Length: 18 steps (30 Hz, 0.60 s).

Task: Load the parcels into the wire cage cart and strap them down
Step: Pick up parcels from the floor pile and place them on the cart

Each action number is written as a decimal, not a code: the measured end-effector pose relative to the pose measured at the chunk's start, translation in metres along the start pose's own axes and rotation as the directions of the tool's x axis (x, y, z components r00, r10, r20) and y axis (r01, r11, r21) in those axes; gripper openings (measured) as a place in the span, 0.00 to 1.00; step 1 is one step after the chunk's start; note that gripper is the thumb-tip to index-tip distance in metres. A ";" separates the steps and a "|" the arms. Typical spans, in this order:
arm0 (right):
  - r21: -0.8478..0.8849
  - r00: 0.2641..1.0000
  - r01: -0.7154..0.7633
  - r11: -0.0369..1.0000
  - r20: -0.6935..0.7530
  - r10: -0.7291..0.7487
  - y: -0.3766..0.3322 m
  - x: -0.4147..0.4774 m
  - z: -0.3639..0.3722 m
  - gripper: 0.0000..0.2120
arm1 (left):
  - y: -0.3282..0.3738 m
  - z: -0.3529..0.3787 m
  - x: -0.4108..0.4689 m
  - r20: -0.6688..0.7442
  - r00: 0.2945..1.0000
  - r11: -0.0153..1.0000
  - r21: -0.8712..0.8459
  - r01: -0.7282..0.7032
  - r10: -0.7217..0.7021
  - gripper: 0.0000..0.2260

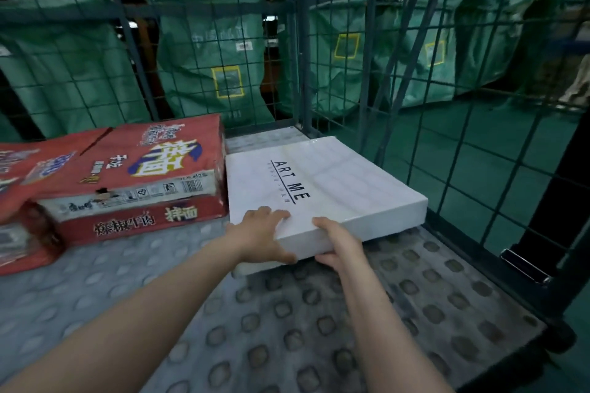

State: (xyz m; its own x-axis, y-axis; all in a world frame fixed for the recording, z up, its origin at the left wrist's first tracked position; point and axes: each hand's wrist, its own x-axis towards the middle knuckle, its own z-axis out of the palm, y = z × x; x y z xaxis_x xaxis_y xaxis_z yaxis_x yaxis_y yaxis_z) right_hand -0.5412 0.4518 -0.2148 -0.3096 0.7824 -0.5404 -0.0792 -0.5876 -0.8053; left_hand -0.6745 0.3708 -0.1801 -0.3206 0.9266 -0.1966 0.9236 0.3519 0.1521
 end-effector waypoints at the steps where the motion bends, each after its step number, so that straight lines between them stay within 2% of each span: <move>1: -0.035 1.000 0.012 0.999 0.003 -0.012 -0.004 0.004 0.004 0.19 | -0.002 -0.001 0.002 -0.020 1.000 1.000 0.000 0.010 -0.010 0.39; 7: -0.289 0.992 0.126 0.949 0.017 -0.127 -0.025 0.035 0.031 0.15 | -0.017 0.003 0.027 -0.104 0.994 0.997 -0.065 0.037 -0.043 0.30; 9: -0.309 0.992 0.125 0.943 0.034 -0.120 -0.036 0.047 0.040 0.14 | -0.025 0.001 0.039 -0.133 0.990 0.996 -0.087 0.030 -0.041 0.29; 13: -0.236 0.996 0.076 0.969 0.055 -0.065 -0.044 0.075 0.059 0.12 | -0.037 -0.005 0.060 -0.204 0.978 0.995 -0.093 0.031 -0.050 0.25; 16: -0.382 0.990 0.121 0.916 -0.021 -0.140 -0.044 0.101 0.073 0.05 | -0.046 -0.005 0.078 -0.271 0.958 0.991 -0.117 0.062 -0.092 0.25; 18: -0.383 0.983 0.161 0.909 -0.024 -0.184 -0.046 0.113 0.078 0.04 | -0.053 -0.004 0.087 -0.294 0.947 0.983 -0.163 0.083 -0.129 0.22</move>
State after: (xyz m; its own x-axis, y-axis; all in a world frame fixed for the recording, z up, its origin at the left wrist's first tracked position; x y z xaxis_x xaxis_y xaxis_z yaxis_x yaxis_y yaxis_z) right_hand -0.6468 0.5511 -0.2195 -0.2671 0.8820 -0.3883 0.2410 -0.3290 -0.9131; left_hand -0.7527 0.4330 -0.2010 -0.4843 0.8713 0.0789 0.8471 0.4445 0.2912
